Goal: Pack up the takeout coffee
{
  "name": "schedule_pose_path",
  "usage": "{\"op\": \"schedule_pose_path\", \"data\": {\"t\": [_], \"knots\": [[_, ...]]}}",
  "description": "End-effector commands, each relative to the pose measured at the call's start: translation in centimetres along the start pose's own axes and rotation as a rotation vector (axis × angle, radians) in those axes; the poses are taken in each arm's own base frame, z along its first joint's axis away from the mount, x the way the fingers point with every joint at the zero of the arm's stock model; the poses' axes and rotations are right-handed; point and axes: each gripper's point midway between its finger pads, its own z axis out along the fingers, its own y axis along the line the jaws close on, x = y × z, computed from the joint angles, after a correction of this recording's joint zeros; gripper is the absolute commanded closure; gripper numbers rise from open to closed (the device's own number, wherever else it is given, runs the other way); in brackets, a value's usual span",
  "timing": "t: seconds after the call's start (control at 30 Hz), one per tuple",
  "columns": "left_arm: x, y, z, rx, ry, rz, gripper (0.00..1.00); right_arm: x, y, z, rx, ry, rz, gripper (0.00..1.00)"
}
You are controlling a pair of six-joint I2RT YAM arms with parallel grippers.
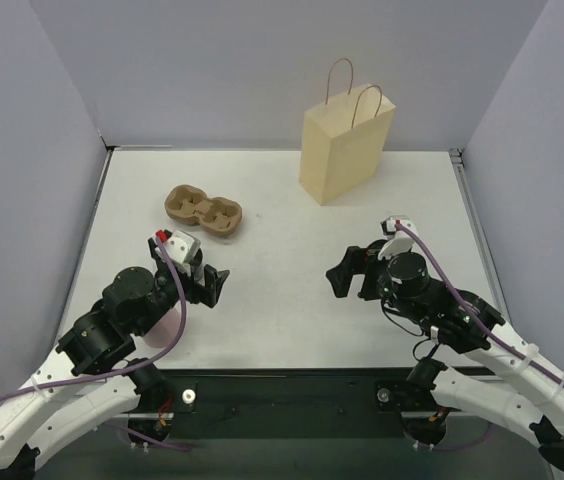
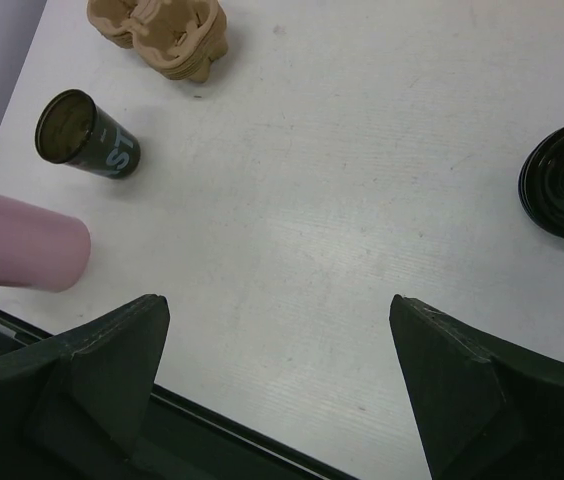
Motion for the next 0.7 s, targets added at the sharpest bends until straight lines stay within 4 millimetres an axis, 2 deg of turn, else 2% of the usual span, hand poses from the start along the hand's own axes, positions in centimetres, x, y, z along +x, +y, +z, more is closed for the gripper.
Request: {"op": "schedule_pose_path", "data": {"t": [0.0, 0.17, 0.3, 0.37, 0.43, 0.5, 0.53, 0.57, 0.6, 0.63, 0.67], "knots": [[-1.0, 0.1, 0.2, -0.004, -0.042, -0.002, 0.03, -1.3, 0.3, -0.5, -0.010, -0.049, 0.036, 0.00], [-1.1, 0.2, 0.4, -0.019, -0.039, -0.009, 0.03, -0.8, 0.0, -0.7, -0.010, -0.044, 0.039, 0.00], [-2.6, 0.6, 1.2, -0.069, -0.027, -0.040, 0.07, -0.4, 0.0, -1.1, -0.033, -0.036, 0.039, 0.01], [-4.0, 0.8, 2.0, -0.102, -0.005, -0.037, 0.09, -0.4, -0.1, -1.5, -0.042, -0.042, 0.040, 0.03], [-3.9, 1.3, 3.5, -0.156, 0.063, -0.003, 0.10, -0.3, 0.0, -2.1, -0.068, -0.043, 0.022, 0.05], [-2.6, 2.2, 4.2, -0.220, 0.158, 0.046, 0.12, -0.3, 0.1, -2.4, -0.082, -0.046, 0.016, 0.05], [-1.2, 2.7, 5.5, -0.261, 0.234, 0.076, 0.20, -0.3, 0.0, -2.7, -0.088, -0.046, 0.014, 0.06], [-1.4, 3.6, 5.7, -0.315, 0.257, 0.088, 0.23, -0.4, 0.0, -2.9, -0.090, -0.049, 0.005, 0.06], [-0.3, 4.3, 5.8, -0.345, 0.323, 0.109, 0.27, -0.4, 0.0, -3.1, -0.094, -0.052, 0.002, 0.07], [1.2, 5.5, 6.7, -0.392, 0.397, 0.121, 0.30, -0.5, 0.0, -3.4, -0.099, -0.054, 0.002, 0.07], [1.4, 6.0, 7.0, -0.408, 0.420, 0.118, 0.36, -0.5, 0.0, -3.5, -0.102, -0.057, 0.000, 0.08]]}}
